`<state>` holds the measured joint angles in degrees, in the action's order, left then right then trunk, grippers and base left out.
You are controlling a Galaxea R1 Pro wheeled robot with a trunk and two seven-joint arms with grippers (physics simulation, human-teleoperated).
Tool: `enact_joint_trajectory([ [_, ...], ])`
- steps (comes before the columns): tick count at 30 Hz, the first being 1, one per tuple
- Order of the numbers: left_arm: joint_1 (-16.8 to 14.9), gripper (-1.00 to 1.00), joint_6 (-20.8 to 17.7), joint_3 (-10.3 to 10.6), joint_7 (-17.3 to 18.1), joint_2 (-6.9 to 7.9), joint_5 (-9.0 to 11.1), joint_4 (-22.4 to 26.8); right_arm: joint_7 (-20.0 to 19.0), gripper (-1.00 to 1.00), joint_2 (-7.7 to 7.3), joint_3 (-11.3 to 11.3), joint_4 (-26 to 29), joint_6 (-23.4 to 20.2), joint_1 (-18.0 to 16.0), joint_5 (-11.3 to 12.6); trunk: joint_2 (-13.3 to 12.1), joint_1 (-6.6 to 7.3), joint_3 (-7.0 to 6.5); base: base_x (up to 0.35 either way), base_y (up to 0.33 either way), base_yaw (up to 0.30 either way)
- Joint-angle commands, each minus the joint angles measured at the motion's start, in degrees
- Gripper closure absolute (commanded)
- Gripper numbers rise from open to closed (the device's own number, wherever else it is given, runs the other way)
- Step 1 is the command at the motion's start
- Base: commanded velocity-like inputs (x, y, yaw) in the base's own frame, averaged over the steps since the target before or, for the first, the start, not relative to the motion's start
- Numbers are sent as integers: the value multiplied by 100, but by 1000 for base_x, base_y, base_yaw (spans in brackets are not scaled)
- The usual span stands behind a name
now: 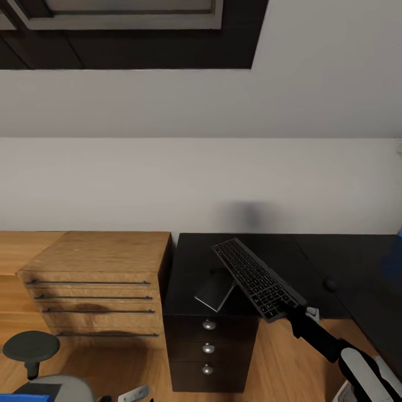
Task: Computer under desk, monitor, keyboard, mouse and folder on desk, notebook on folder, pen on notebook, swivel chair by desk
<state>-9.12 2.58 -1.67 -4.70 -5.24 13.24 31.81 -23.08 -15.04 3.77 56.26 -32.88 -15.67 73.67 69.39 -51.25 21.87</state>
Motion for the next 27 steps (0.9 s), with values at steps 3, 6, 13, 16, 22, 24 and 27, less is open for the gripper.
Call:
enact_joint_trajectory([
  [3,-2,-100,15,-9,-4,-3,39,1,-11,100,1,10,-7,-48,-6,40,4,0,14,0,0,-234],
  [6,-2,-100,15,-6,-4,-3,39,1,-9,100,1,10,-9,-50,-6,35,4,0,22,0,0,-229],
  [13,-2,-100,15,-1,-4,-3,39,1,-6,100,-6,18,-9,-52,-6,33,4,0,33,0,0,-70],
  [16,-2,-100,15,0,-4,-3,39,1,-4,100,-7,18,-9,-52,-6,33,4,0,33,0,0,-7],
  [22,-2,-100,20,-8,-1,-3,39,1,-4,100,-9,18,-17,-43,-6,31,4,0,33,0,0,-3],
  [24,-2,-100,22,-7,0,-3,39,1,-4,100,-8,18,-17,-43,-6,29,4,0,33,-33,0,-56],
  [27,-2,-100,21,-5,-2,-3,39,1,-4,100,-8,18,-14,-43,-6,30,4,0,33,-151,0,-139],
])
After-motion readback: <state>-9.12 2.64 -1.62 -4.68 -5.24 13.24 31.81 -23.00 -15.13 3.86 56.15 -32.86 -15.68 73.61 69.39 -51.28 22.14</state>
